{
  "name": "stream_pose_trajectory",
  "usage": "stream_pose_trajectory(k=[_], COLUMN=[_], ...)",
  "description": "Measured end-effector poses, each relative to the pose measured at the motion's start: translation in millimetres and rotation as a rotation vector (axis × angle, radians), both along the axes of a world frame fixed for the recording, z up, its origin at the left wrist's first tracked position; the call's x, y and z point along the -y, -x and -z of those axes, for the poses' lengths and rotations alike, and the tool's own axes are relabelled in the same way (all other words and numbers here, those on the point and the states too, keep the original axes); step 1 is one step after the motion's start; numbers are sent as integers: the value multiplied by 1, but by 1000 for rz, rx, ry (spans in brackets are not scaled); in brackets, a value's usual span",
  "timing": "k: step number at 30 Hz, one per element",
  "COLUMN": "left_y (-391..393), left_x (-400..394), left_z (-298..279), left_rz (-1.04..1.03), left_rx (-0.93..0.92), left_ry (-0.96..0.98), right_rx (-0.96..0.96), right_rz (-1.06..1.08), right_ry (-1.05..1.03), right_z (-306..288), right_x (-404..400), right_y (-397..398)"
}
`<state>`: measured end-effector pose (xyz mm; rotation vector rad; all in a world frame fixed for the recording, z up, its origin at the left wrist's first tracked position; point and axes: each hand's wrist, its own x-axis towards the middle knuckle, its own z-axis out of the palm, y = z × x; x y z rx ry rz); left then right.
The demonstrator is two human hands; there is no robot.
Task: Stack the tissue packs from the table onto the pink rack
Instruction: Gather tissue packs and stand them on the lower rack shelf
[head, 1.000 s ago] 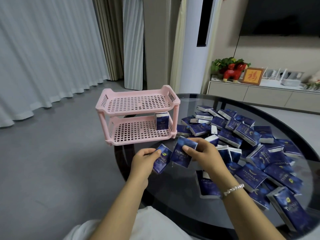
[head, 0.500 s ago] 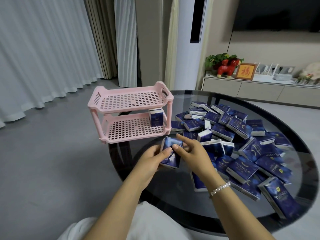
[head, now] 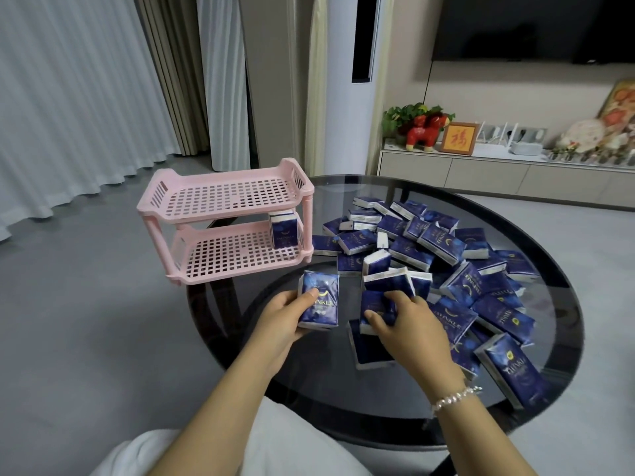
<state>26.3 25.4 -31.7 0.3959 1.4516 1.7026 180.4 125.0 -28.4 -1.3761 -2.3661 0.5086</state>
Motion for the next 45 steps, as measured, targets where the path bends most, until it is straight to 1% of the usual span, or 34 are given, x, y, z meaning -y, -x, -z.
stream_pose_trajectory(k=[2, 4, 6, 9, 11, 13, 16, 18, 19, 21, 23, 25, 29, 33, 36, 38, 41, 42, 45], left_y=[-1, -1, 0, 1, 3, 6, 8, 9, 10, 9, 7, 5, 3, 2, -1, -2, 0, 1, 4], left_x=[1, 2, 4, 6, 7, 8, 9, 10, 11, 11, 11, 10, 10, 11, 12, 11, 9, 8, 6], left_z=[1, 1, 1, -1, 0, 0, 0, 0, 0, 0, -3, -7, -13, -13, -11, -10, -10, -10, -10], left_rz=[2, 4, 4, -37, -80, -80, -46, -33, -22, 10, 38, 58, 83, 162, 212, 183, 108, 84, 35], left_rx=[-2, -6, -15, -31, -45, -88, -151, -205, -233, -267, -260, -231, -143, -54, -138, -152, -113, -99, -81], left_ry=[2, 1, 2, -5, -21, -22, -16, 2, 19, 42, 30, 13, -15, -54, -51, -39, -51, -64, -76], right_rx=[26, -19, -131, -361, -491, -618, -745, -775, -748, -622, -507, -444, -381, -303, -306, -340, -430, -401, -174], right_rz=[-3, -21, -42, -67, -55, -41, -101, -188, -239, -351, -433, -464, -484, -568, -596, -576, -385, -304, -162], right_ry=[3, 54, 129, 227, 260, 294, 387, 458, 463, 418, 376, 343, 286, 159, 131, 141, 126, 70, -171], right_z=[-1, -1, 0, -3, -7, -12, -24, -33, -37, -44, -48, -50, -53, -59, -56, -52, -45, -42, -34], right_x=[1, 0, 2, 7, 7, 3, -1, -3, -5, -9, -12, -15, -20, -16, -16, -16, -20, -25, -44], right_y=[3, 5, 6, 6, 8, 10, 15, 17, 18, 22, 28, 35, 44, 53, 59, 59, 54, 52, 41])
